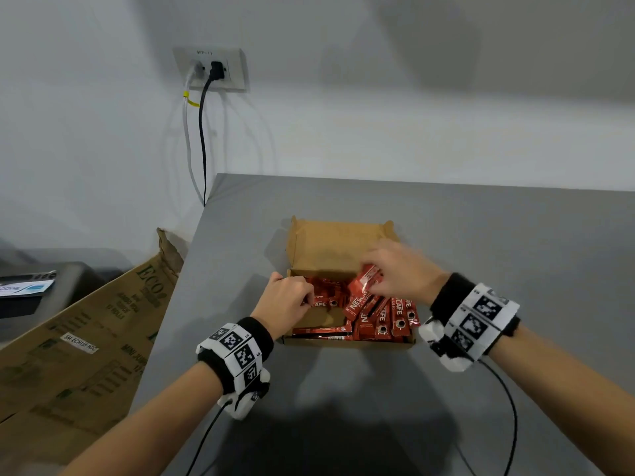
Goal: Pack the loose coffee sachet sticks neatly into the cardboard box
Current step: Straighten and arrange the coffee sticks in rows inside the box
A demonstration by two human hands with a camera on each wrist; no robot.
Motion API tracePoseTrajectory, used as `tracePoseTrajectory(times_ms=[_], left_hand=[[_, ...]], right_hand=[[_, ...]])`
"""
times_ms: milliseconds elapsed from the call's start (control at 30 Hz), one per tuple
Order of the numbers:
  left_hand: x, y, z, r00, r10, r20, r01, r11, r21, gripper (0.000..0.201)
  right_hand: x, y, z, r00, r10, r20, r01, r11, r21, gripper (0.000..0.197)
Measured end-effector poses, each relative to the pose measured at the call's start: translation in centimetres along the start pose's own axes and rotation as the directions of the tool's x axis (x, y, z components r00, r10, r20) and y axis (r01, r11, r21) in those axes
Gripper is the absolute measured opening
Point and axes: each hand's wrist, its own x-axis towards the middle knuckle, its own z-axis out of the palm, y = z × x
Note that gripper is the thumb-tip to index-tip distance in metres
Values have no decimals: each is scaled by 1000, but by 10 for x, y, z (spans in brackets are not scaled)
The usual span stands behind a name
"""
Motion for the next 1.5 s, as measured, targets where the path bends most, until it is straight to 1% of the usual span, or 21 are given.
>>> tracePoseTrajectory(times_ms=[33,100,200,267,300,367,467,500,567,633,700,833,900,967,1033,1100,1200,1267,1367,1433,1500], left_hand=[[0,0,0,1000,1,10,-1,1000,10,15],[1,0,-1,1000,3,30,-3,1000,27,14],[1,0,-1,999,-2,37,0,1000,29,14],[1,1,-2,999,1,38,-3,999,40,14],[1,1,-2,999,2,38,-3,999,45,14],[1,0,-1,999,1,38,-3,999,40,13],[0,-2,-1,999,10,35,-11,999,35,13],[0,-2,-1,999,15,45,-17,999,35,12],[0,-3,-1,998,27,50,-28,999,37,13],[0,-2,0,1000,10,27,-11,1000,17,14],[1,-1,0,1000,-8,16,8,1000,12,16],[0,0,1,1000,4,-1,-4,1000,0,15],[0,0,1,1000,5,-6,-5,1000,0,15],[0,0,0,1000,5,-2,-5,1000,1,15],[0,0,0,1000,5,4,-5,1000,-7,15],[0,0,0,1000,5,2,-5,1000,-8,15],[0,0,1,1000,5,-6,-5,1000,-3,15],[0,0,1,1000,8,-8,-8,1000,-4,16],[0,0,1,1000,10,-4,-10,1000,-2,16],[0,-1,1,1000,11,-2,-11,1000,-1,16],[0,-1,2,1000,9,-2,-9,1000,0,16]], right_hand=[[-2,-13,7,999,-31,18,30,999,40,9],[-2,-34,25,990,-81,113,75,995,60,13],[3,-46,46,967,-116,228,139,986,-87,22],[6,-51,50,953,-131,272,187,964,-192,23],[8,-52,51,950,-139,281,200,959,-200,22],[9,-52,48,952,-147,269,191,971,-145,17],[4,-48,32,975,-117,191,117,993,11,19],[1,-45,25,984,-107,143,104,994,34,21],[-5,-35,14,995,-95,-5,95,995,16,23],[-7,-22,12,983,-85,-161,86,996,-3,22],[-7,-12,18,964,-44,-261,55,998,35,18],[-5,-5,33,940,50,-337,9,985,170,9],[-4,-3,36,935,62,-350,-3,986,167,9],[-3,-1,36,952,61,-302,-37,996,84,11],[-3,1,35,986,21,-164,-26,999,-26,16],[-5,2,34,999,-28,-44,24,996,-80,20],[-9,5,32,1000,-20,4,21,993,-117,24],[-8,6,30,1000,15,13,-14,994,-105,23],[-3,8,32,999,44,10,-44,999,-24,19],[0,11,33,998,65,26,-66,997,48,24],[3,12,33,994,77,82,-85,993,87,32]])
